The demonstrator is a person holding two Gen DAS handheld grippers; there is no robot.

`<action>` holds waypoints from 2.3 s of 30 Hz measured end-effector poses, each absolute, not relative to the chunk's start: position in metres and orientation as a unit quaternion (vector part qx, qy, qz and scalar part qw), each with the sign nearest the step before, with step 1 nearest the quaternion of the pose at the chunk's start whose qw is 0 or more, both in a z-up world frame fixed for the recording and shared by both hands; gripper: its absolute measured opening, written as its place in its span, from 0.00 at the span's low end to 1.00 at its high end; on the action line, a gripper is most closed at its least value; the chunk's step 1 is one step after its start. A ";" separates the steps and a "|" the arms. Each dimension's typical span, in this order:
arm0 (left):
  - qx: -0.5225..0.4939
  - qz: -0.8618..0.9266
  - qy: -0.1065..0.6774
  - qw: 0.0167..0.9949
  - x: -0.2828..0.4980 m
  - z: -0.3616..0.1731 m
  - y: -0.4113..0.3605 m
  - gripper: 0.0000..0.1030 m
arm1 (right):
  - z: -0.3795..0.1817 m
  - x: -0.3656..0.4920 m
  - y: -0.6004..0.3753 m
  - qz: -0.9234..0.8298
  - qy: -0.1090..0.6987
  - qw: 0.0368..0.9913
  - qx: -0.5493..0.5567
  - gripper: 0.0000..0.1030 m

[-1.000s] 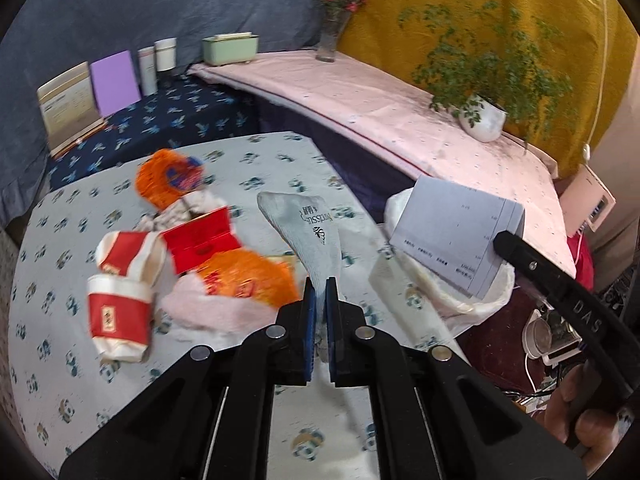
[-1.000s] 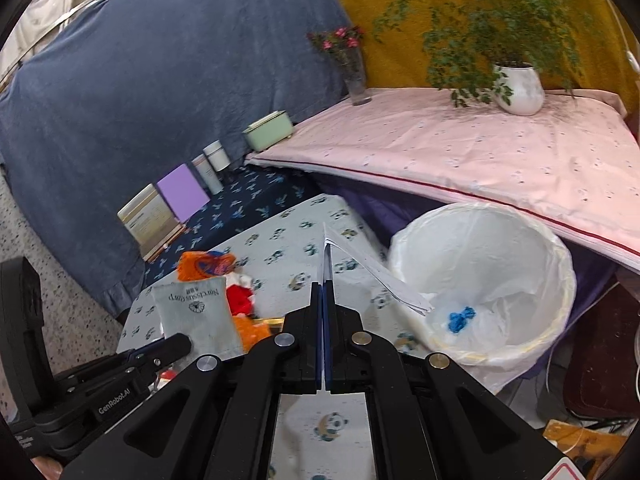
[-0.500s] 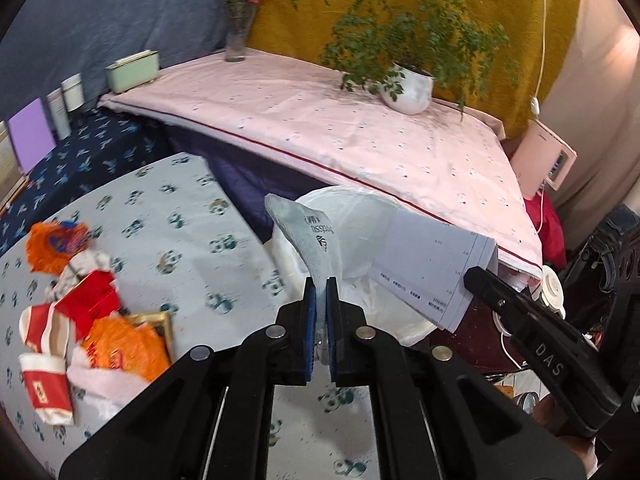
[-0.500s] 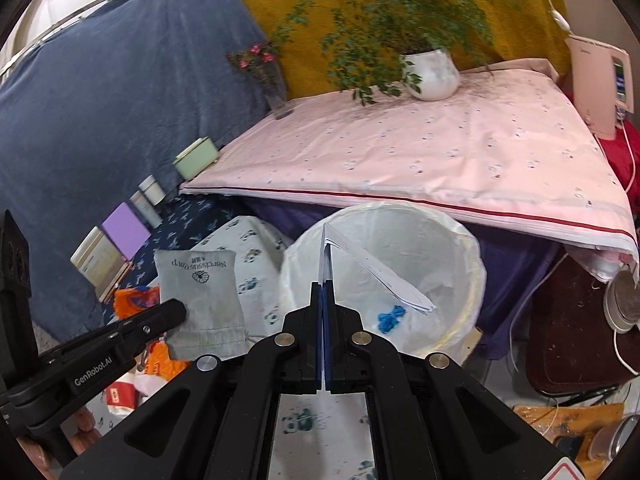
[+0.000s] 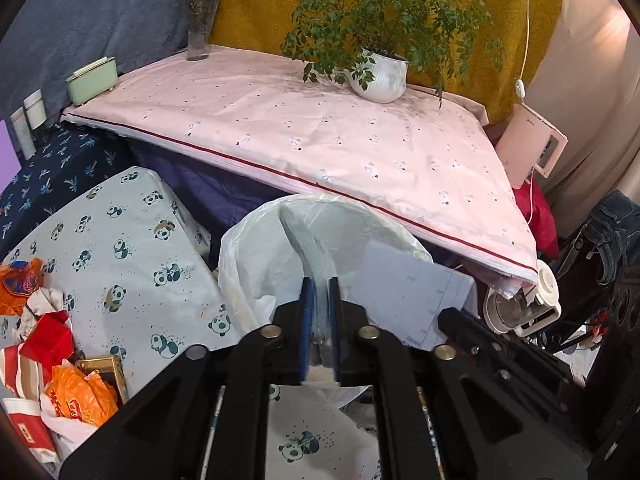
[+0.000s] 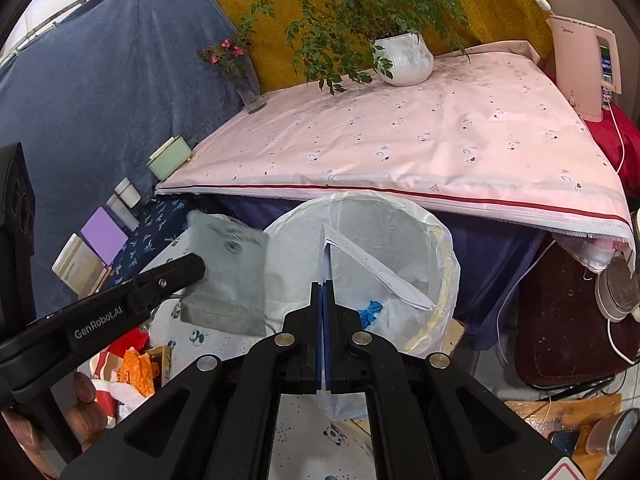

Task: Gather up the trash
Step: 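Carry the receipt and grey pouch over the wastebasket and release both, then move both tools back over the remaining trash on the table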

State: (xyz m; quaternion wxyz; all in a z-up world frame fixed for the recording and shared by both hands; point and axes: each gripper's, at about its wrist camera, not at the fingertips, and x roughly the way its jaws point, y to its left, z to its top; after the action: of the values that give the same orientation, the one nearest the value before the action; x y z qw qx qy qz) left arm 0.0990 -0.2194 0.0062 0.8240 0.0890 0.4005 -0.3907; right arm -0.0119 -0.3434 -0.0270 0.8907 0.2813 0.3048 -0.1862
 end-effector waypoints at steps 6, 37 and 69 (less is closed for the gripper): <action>0.084 -0.369 0.385 0.842 0.102 0.009 -0.212 0.56 | -0.028 -0.010 -0.343 -0.189 0.305 0.891 0.280 0.13; 0.030 -0.255 0.390 0.885 0.113 0.015 -0.086 0.72 | 0.000 0.013 -0.250 -0.117 0.315 0.918 0.210 0.40; -0.047 -0.037 0.452 0.890 0.138 -0.050 0.139 0.86 | -0.041 0.074 -0.083 0.030 0.409 0.902 0.137 0.50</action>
State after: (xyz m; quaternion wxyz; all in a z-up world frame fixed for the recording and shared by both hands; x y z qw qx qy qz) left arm 0.1375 0.1390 -0.0505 0.8901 -0.0467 0.4518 -0.0373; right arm 0.0739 -0.0835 -0.0406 0.9017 0.1367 0.4090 0.0305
